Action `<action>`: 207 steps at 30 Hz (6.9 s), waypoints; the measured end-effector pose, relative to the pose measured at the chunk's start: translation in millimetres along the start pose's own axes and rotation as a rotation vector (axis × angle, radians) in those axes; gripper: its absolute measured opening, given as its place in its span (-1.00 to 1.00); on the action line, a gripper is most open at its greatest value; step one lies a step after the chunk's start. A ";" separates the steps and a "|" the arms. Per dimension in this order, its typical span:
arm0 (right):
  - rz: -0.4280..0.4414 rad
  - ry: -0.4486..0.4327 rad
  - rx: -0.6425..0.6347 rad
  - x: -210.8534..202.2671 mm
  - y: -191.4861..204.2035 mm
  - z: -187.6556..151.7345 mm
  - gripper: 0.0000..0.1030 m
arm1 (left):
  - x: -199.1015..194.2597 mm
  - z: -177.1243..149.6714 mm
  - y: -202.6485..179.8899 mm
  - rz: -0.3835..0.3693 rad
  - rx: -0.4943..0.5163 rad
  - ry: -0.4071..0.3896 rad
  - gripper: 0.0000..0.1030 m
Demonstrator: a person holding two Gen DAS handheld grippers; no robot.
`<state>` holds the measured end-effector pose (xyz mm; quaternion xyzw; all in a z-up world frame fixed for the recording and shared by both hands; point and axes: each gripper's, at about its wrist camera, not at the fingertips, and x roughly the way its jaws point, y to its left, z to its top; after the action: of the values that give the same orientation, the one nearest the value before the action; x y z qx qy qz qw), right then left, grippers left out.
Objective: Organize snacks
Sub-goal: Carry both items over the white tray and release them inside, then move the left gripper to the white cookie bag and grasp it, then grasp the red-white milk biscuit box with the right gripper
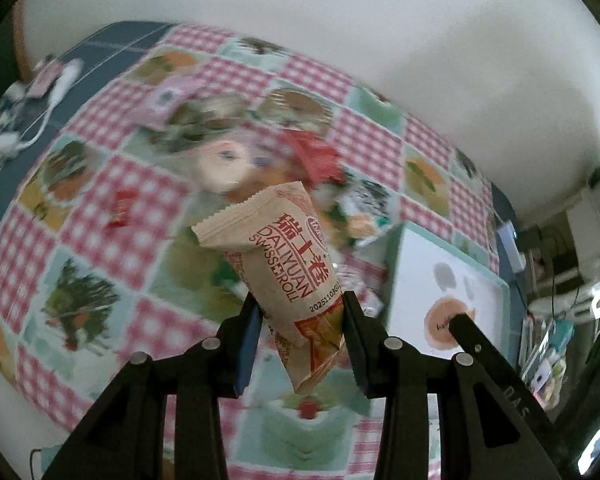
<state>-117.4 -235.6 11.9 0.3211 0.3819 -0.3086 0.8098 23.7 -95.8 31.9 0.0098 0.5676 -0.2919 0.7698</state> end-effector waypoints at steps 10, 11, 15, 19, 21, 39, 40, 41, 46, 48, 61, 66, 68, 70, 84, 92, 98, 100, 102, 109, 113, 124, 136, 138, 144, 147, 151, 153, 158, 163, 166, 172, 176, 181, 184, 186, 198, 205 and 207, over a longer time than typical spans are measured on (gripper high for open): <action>-0.185 -0.053 0.116 -4.7 -71.6 32.1 -0.21 | 43.4 3.5 -73.7 -0.013 0.152 0.069 -0.20; -0.197 -0.053 0.131 -4.4 -79.4 34.9 -0.21 | 46.6 3.4 -79.6 -0.017 0.163 0.071 -0.20; -0.261 -0.054 0.184 -5.4 -108.5 45.4 -0.21 | 63.0 4.0 -101.0 -0.022 0.200 0.085 -0.20; -0.301 -0.060 0.217 -5.0 -126.9 51.1 -0.21 | 80.9 0.4 -122.0 -0.038 0.227 0.111 -0.20; -0.321 -0.058 0.234 -2.1 -134.7 54.4 -0.21 | 88.4 -0.8 -132.1 -0.042 0.247 0.118 -0.20; -0.378 -0.073 0.294 3.3 -165.2 73.3 -0.21 | 125.4 4.9 -169.5 -0.085 0.296 0.140 -0.09; -0.377 -0.072 0.295 3.6 -165.5 73.5 -0.21 | 124.7 6.0 -168.2 -0.087 0.288 0.142 0.14; -0.378 -0.069 0.295 4.0 -165.7 73.4 -0.21 | 123.4 7.7 -165.9 -0.091 0.277 0.142 0.30; -0.375 -0.056 0.287 4.1 -163.7 72.1 -0.21 | 113.6 14.9 -156.7 -0.063 0.243 0.128 0.33; -0.379 -0.053 0.282 4.0 -163.1 71.9 -0.20 | 106.6 18.6 -151.7 -0.036 0.232 0.110 0.39; -0.406 -0.046 0.212 -10.8 -152.4 66.1 0.42 | 75.0 33.2 -92.3 0.144 0.148 0.040 0.79; -0.400 -0.048 0.165 -12.6 -132.9 55.4 0.68 | 65.8 30.0 -69.3 0.205 0.133 0.029 0.89; -0.398 -0.046 0.142 -11.7 -123.4 51.1 0.73 | 60.4 27.1 -59.1 0.219 0.120 0.020 0.89; -0.389 -0.043 0.114 -9.9 -111.6 46.4 0.76 | 55.2 23.2 -48.4 0.242 0.110 0.010 0.89; -0.265 0.025 0.015 12.9 -36.5 8.5 1.00 | 37.0 1.4 36.3 0.409 -0.011 0.014 0.89; -0.178 0.066 0.021 20.5 -11.4 -10.3 1.00 | 37.9 -6.5 74.0 0.397 -0.104 0.046 0.90; -0.151 0.103 0.017 31.0 6.2 -21.0 1.00 | 43.2 -3.6 82.3 0.345 -0.121 0.053 0.90; -0.150 0.113 0.016 36.3 9.0 -21.6 1.00 | 44.2 -0.5 79.0 0.320 -0.107 0.041 0.89; -0.169 0.118 0.004 40.7 11.1 -21.5 1.00 | 47.0 3.6 72.9 0.282 -0.087 0.037 0.90; -0.199 0.130 0.028 52.2 2.1 -12.4 1.00 | 64.8 16.9 40.9 0.256 0.041 0.046 0.90; -0.251 0.112 0.048 51.2 -7.6 -4.8 1.00 | 72.2 20.2 21.1 0.263 0.139 0.035 0.90; -0.281 0.098 0.064 49.9 -22.2 9.0 1.00 | 106.5 17.9 -7.1 0.310 0.280 0.074 0.41; -0.267 0.114 0.081 55.0 -24.5 8.5 1.00 | 101.3 19.6 -3.4 0.246 0.226 0.086 0.04; -0.262 0.114 0.080 55.8 -23.7 8.1 1.00 | 96.9 23.1 0.5 0.242 0.199 0.082 0.03; -0.185 0.104 0.048 57.4 -10.3 9.2 1.00 | 81.3 32.7 23.5 0.281 0.096 0.087 0.03; -0.161 0.105 0.006 61.5 0.7 8.7 1.00 | 74.2 37.0 37.2 0.290 0.049 0.080 0.03; -0.115 0.113 -0.053 67.7 18.9 6.8 1.00 | 68.0 41.1 54.3 0.287 -0.004 0.081 0.03; -0.098 0.107 -0.090 68.9 29.4 4.9 1.00 | 67.5 42.4 58.8 0.279 -0.020 0.085 0.03; -0.089 0.092 -0.200 75.7 57.1 -0.8 0.95 | 66.2 45.4 66.4 0.264 -0.046 0.091 0.04; -0.061 0.102 -0.265 84.5 72.1 -4.8 0.84 | 66.3 47.1 73.3 0.256 -0.069 0.100 0.04; -0.057 0.115 -0.289 91.2 77.6 -6.6 0.83 | 67.0 46.9 75.4 0.253 -0.078 0.106 0.04; -0.051 0.144 -0.311 106.3 82.5 -9.0 0.80 | 67.7 47.1 77.7 0.247 -0.088 0.113 0.04; -0.056 0.166 -0.300 115.5 80.0 -9.9 0.80 | 68.7 47.7 79.6 0.246 -0.091 0.118 0.04; -0.041 0.176 -0.305 116.3 79.1 -11.1 0.80 | 71.1 47.8 80.0 0.240 -0.093 0.127 0.04; -0.009 0.195 -0.286 114.0 76.6 -11.5 0.80 | 71.1 47.6 80.0 0.241 -0.093 0.127 0.04; 0.017 0.208 -0.267 111.7 74.6 -11.8 0.80 | 71.7 47.4 79.9 0.240 -0.094 0.130 0.04; 0.025 0.218 -0.274 108.7 71.5 -16.4 0.49 | 73.8 46.8 80.8 0.242 -0.087 0.141 0.04; -0.057 0.222 -0.292 115.5 66.7 -20.2 -0.12 | 75.2 47.2 80.0 0.245 -0.082 0.142 0.04; -0.053 0.217 -0.290 114.3 67.8 -18.2 -0.17 | 74.8 47.4 79.4 0.246 -0.078 0.138 0.04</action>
<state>-15.4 -210.0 -71.3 0.2219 0.5161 -0.2351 0.7932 115.2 -79.1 -42.1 0.0694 0.6246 -0.1717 0.7587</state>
